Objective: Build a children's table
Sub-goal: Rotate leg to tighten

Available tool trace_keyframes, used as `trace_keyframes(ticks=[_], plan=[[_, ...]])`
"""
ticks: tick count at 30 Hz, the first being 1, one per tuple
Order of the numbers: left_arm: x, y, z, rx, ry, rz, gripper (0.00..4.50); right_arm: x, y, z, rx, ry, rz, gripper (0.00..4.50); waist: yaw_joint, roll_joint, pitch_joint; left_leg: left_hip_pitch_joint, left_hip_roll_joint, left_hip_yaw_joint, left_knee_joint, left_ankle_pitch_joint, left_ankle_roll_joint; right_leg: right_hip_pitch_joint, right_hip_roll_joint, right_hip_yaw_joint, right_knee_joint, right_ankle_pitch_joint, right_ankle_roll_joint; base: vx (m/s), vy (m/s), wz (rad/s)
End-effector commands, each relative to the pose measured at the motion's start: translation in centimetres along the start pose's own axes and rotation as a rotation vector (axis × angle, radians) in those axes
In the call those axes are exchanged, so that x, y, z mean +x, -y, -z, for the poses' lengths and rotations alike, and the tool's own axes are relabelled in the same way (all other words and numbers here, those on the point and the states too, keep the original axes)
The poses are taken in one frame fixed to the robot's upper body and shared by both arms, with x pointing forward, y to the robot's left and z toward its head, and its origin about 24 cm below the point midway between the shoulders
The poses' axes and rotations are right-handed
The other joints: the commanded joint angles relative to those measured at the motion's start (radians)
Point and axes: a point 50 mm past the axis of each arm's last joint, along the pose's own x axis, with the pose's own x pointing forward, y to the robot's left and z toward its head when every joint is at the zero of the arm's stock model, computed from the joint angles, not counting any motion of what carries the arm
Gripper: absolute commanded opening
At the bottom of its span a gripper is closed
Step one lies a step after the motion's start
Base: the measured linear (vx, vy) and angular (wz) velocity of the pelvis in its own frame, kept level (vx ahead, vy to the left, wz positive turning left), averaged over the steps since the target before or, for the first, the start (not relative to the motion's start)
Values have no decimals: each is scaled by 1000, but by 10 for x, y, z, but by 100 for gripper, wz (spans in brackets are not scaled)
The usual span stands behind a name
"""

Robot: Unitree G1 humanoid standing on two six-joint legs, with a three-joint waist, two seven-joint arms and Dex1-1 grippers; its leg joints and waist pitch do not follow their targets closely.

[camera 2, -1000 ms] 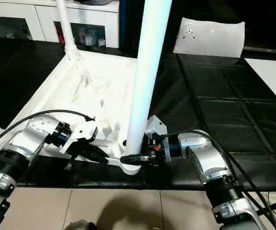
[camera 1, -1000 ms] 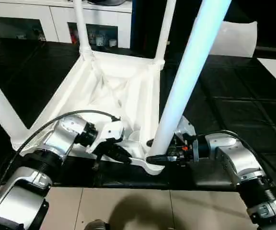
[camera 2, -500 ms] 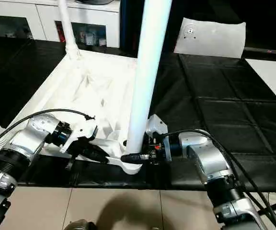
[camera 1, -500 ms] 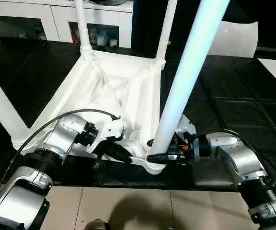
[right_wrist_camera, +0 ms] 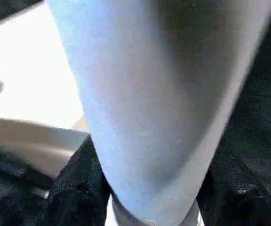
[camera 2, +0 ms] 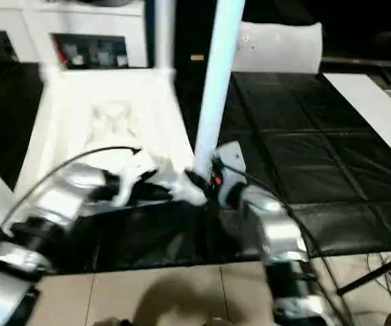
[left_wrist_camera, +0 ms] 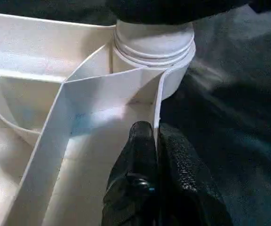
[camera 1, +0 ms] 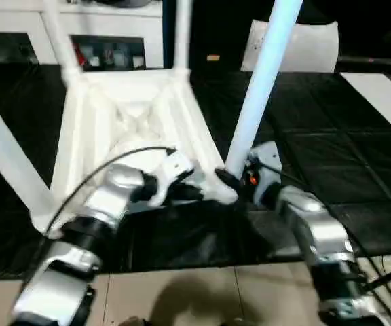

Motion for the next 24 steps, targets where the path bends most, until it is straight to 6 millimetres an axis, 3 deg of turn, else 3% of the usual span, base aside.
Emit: trace_keyframes(ticks=[1,2,3,4,5,7,9,13,14,15,18,22,24], plan=[[23,13,-34,2,139,-15,0,18,-57,1,28,-24,-214,202,6,-3,-59,26,47,-25,-70,-197,1,27,-43,26,-77,-151,-200,0,0,0],[23,13,-36,12,132,-25,0,19,-59,-1,44,-11,-216,202,7,-3,-62,26,47,-25,-68,-184,10,30,-43,26,-74,-117,-203,0,0,0],[23,13,-37,21,130,-26,0,18,-59,-2,51,-2,-230,252,6,-4,-63,25,47,-24,-68,-177,17,30,-42,25,-73,-100,-205,0,0,0],[23,12,-38,28,126,-26,0,17,-59,-2,50,6,-239,264,8,-1,-63,25,47,-24,-67,-161,26,32,-42,24,-70,-68,-210,0,0,0],[20,10,-36,50,115,-13,0,14,-56,-1,38,10,-257,264,7,-5,-63,24,47,-23,-66,-152,36,33,-41,24,-69,-44,-215,0,0,0],[17,10,-34,63,110,-2,0,12,-54,0,27,11,-263,285,9,-3,-62,24,47,-23,-65,-155,43,33,-43,25,-71,-46,-219,0,0,0],[14,10,-32,78,107,22,0,8,-51,0,16,27,-280,302,10,0,-62,24,48,-23,-65,-160,42,34,-43,25,-70,-48,-219,0,0,0],[-1,7,-16,109,79,87,0,-5,-35,-3,-19,62,-343,348,12,10,-67,23,47,-24,-59,-109,67,39,-40,23,-56,82,-244,0,0,0],[-5,6,-12,114,67,111,0,-10,-33,-3,-47,68,-389,348,13,8,-67,22,47,-24,-58,-116,74,42,-41,21,-58,85,-250,0,0,0],[-9,5,-7,114,53,126,0,-15,-31,-2,-73,65,-437,362,16,13,-65,22,47,-24,-59,-123,76,42,-42,21,-58,83,-251,0,0,0],[-18,6,3,132,42,200,0,-28,-22,2,-110,53,-541,391,21,9,-63,23,50,-23,-60,-156,79,42,-42,22,-60,55,-258,0,0,0],[-29,10,14,238,-15,333,0,-38,-8,6,-129,4,-616,428,28,9,-61,29,55,-24,-64,-204,53,34,-44,21,-64,-38,-260,0,0,0],[-32,10,17,257,-35,350,0,-39,-6,6,-132,-5,-632,444,32,12,-62,31,56,-24,-65,-201,45,33,-44,22,-61,-31,-260,0,0,0]])
